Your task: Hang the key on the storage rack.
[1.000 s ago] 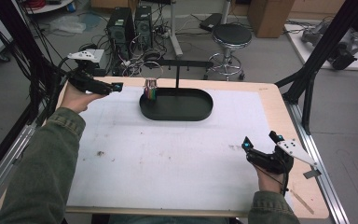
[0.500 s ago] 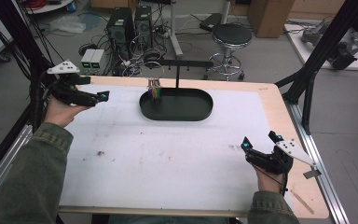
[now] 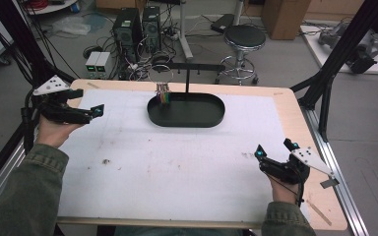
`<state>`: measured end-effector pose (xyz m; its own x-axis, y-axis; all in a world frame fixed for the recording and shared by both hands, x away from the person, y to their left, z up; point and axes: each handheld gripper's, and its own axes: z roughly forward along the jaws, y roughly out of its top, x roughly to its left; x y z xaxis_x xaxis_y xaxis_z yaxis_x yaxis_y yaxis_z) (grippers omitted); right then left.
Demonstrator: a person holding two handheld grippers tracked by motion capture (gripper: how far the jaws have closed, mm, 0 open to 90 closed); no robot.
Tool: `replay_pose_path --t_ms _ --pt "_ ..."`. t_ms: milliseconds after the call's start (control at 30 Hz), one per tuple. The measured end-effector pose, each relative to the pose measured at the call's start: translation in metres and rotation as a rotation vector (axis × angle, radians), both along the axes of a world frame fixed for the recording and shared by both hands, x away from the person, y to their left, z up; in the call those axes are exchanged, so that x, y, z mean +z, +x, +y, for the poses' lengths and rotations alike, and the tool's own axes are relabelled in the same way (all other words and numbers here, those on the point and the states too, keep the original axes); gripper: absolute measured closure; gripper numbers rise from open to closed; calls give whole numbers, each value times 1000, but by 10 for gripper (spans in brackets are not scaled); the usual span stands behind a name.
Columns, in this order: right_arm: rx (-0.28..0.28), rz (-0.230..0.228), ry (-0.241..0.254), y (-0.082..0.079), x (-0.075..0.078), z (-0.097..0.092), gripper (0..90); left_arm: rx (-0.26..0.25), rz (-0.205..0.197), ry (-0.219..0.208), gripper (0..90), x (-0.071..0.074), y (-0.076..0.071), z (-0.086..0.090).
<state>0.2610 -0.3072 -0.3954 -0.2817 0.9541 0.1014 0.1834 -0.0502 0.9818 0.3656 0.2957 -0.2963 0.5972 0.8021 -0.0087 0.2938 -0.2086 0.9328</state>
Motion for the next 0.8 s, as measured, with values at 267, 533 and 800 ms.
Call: replay_pose_path --t_ms 267,533,800 --pt "-2 -1 -4 -1 0 0 5 4 -22 -14 17 -11 -14 6" --pt "-5 3 -6 -1 0 0 5 42 -71 0 17 -25 -29 12" --pt "-10 -2 3 -3 1 0 5 109 -96 -26 17 -45 -44 19"
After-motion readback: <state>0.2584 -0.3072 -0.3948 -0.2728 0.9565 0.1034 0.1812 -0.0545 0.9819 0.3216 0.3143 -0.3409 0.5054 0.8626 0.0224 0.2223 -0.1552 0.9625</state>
